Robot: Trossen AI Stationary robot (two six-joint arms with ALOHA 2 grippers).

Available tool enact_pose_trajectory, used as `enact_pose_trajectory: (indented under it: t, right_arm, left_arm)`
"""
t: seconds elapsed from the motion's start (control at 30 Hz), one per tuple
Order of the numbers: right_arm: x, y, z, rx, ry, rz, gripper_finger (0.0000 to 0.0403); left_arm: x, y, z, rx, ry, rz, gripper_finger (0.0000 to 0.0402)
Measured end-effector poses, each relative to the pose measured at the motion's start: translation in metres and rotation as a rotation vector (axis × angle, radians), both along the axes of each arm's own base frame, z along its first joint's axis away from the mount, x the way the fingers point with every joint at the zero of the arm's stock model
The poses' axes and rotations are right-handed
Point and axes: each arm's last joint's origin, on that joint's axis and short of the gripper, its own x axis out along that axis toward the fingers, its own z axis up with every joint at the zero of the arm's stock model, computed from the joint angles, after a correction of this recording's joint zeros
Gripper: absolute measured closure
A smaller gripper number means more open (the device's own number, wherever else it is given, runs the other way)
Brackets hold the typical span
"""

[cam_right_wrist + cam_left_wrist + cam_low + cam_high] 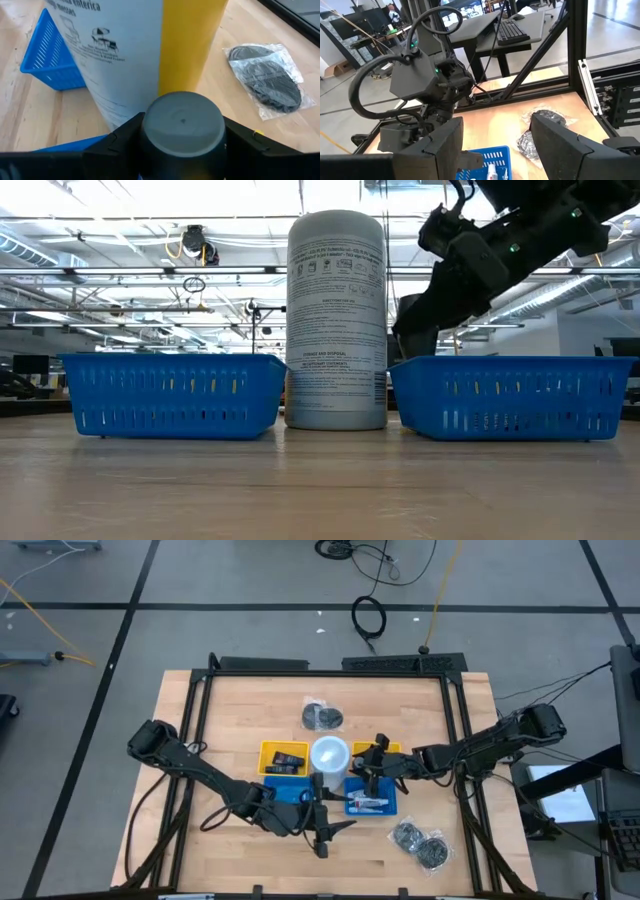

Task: Pick & Place Travel size toiletries
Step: Put the deodorant into the right yellow bin, then put the hairbrush into the left blue bin

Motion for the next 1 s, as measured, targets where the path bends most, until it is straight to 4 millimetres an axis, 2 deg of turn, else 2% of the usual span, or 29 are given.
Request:
enact_pose_trajectory:
  t: [0.07,0.2,0.3,0.4,0.77,1.0]
  right_arm:
    - [0.0,0.0,0.0,-0.001,-0.001,-0.002,0.0187]
    - [0.0,0.0,0.001,-0.001,-0.007,-0.004,0.0109]
    - [0.0,0.0,0.001,-0.001,-0.007,-0.005,0.0086]
    - [0.0,0.0,0.001,-0.001,-0.01,-0.005,0.0085]
    - [-0.004,0.001,0.009,0.003,-0.029,0.007,0.0128]
    - [-0.017,0.016,0.024,-0.006,-0.041,0.095,0.0137]
  left_arm:
    - [0.0,0.0,0.0,0.0,0.0,0.0,0.0172]
    - [0.0,0.0,0.0,0.0,0.0,0.0,0.0172]
    - [0.0,0.0,0.0,-0.001,-0.001,-0.001,0.0172]
    - [0.0,0.0,0.0,0.0,0.0,0.0,0.0172]
    - [0.0,0.0,0.001,-0.002,-0.008,0.002,0.0172]
    - [0.0,0.0,0.001,0.01,-0.006,0.024,0.0172]
